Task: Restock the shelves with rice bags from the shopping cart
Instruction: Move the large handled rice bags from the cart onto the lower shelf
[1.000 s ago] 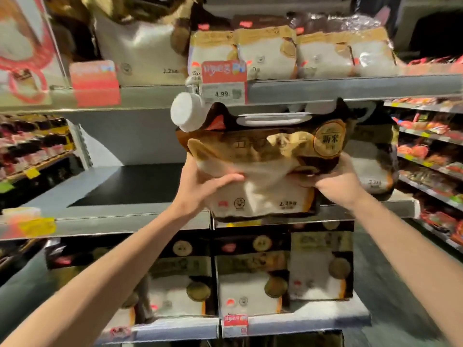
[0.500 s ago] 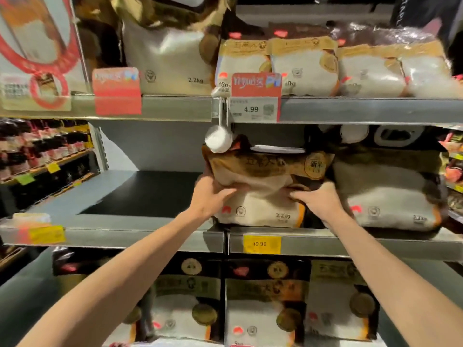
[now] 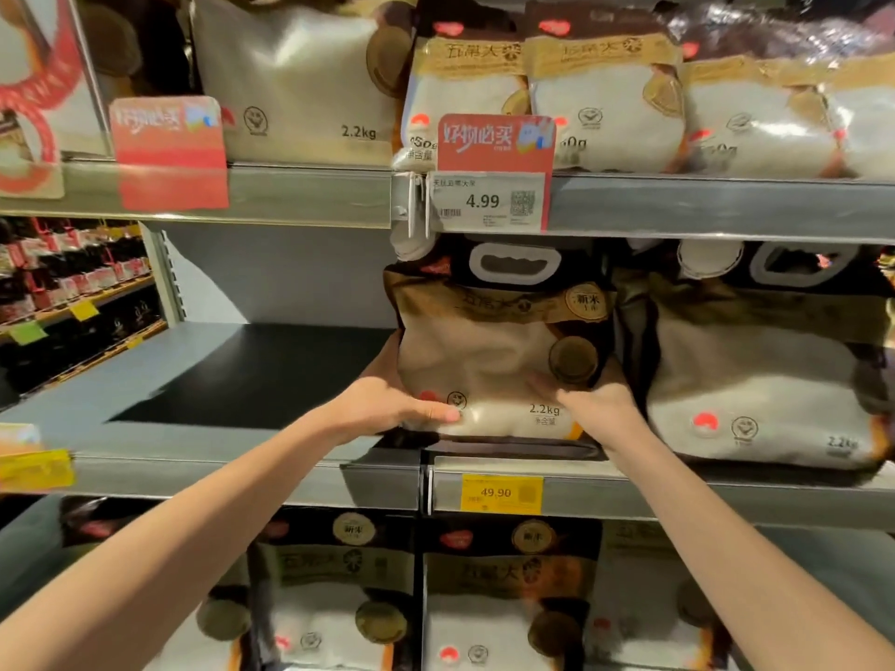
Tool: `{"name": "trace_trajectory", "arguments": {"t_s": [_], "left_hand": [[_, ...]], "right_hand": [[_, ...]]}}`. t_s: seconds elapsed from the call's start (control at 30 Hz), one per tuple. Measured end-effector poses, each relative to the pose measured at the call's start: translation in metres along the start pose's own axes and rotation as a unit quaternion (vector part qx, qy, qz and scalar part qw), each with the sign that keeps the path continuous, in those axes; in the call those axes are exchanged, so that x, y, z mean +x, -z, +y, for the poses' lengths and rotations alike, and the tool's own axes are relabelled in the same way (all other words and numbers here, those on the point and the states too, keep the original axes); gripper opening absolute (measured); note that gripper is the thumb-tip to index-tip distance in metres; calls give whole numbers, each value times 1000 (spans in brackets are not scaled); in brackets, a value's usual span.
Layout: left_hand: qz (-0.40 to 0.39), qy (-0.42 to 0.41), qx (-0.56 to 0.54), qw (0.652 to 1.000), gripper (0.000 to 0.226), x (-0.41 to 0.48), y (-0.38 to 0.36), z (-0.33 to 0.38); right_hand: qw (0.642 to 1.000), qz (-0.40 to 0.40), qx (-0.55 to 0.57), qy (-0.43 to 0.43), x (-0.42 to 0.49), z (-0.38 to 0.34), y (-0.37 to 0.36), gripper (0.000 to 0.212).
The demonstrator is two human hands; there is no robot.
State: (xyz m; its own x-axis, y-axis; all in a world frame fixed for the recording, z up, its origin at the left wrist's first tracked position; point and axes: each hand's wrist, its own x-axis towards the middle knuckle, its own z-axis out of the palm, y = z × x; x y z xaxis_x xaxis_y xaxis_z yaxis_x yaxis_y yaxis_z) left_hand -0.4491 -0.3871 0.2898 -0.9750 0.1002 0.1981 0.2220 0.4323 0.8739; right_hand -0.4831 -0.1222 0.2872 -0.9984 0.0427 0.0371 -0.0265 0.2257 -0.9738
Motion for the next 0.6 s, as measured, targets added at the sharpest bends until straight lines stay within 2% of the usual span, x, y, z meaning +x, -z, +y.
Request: {"name": "trace_trajectory", "arguments": {"t_s": [0.07, 0.13, 0.17, 0.2, 0.27, 0.4, 0.47, 0.6], "left_hand": [[0, -7, 9, 1000, 93, 2, -2, 0], [-12, -5, 26, 1000, 83, 5, -4, 3], [-3, -13, 37, 999, 86, 10, -2, 2], [13, -37, 40, 998, 99, 13, -4, 0], [57, -63, 51, 995, 117, 24, -7, -1], [104, -98, 38, 989, 116, 52, -11, -1], [113, -109, 30, 987, 115, 63, -13, -1], [120, -108, 23, 987, 114, 88, -10, -15]], "right_hand": [[999, 24, 9, 48, 1, -2, -4, 63], [995, 61, 28, 73, 6, -7, -7, 70], [992, 86, 28, 88, 13, -11, -11, 79], [988, 103, 22, 116, 17, -13, -13, 85], [978, 117, 18, 170, 23, -18, -16, 83], [963, 109, 38, 245, 43, -32, -12, 69], [960, 121, 26, 253, 59, -33, -16, 62], [963, 142, 73, 218, 82, -33, -34, 52]]}}
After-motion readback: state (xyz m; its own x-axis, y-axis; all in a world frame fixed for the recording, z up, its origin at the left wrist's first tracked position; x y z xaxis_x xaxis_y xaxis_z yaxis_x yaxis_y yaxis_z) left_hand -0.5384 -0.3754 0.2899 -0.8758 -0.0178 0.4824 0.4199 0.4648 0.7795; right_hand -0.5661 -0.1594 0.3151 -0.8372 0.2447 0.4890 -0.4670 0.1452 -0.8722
